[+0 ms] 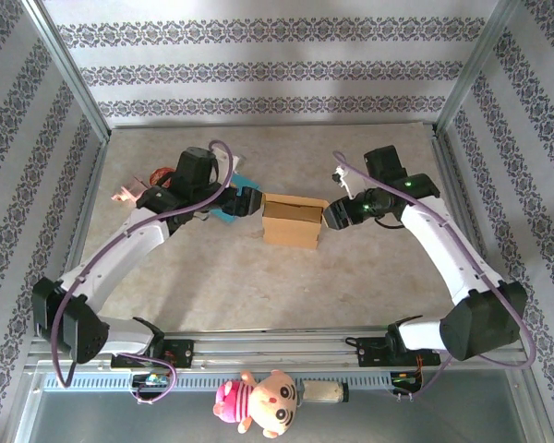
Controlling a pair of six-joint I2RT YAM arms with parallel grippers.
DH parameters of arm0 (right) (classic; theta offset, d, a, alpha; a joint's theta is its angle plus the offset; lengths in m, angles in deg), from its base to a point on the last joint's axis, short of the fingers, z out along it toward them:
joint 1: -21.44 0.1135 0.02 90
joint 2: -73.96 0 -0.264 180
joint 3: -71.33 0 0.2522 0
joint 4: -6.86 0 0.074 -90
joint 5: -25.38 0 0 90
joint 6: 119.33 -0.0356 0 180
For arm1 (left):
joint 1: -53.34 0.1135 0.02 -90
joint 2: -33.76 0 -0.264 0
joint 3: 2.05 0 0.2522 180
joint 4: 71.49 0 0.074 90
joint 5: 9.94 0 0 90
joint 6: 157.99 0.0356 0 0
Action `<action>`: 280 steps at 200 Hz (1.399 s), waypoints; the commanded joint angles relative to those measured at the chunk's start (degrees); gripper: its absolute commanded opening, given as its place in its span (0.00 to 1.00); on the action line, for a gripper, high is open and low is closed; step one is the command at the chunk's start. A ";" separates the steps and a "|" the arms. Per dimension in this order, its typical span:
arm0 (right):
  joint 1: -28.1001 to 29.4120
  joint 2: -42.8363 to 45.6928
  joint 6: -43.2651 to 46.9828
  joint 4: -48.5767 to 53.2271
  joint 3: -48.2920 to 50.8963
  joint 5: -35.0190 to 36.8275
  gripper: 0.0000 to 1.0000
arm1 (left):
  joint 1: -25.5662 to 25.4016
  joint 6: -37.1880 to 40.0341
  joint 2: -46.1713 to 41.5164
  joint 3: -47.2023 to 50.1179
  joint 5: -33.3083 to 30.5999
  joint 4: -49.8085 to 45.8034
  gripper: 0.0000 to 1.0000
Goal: Fold the paper box
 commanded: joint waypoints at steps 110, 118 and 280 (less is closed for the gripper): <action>2.03 -3.43 -4.59 -9.47 2.32 -1.48 0.09 | -2.34 -1.89 10.78 -7.34 -1.13 -4.43 0.47; 2.16 -3.52 -4.70 -9.50 2.42 -1.72 0.07 | -2.48 -1.89 11.26 -7.48 -0.90 -4.36 0.47; 4.81 -3.41 -32.68 -14.11 4.17 7.67 0.00 | -4.30 -17.42 9.95 -0.57 -4.85 1.86 0.00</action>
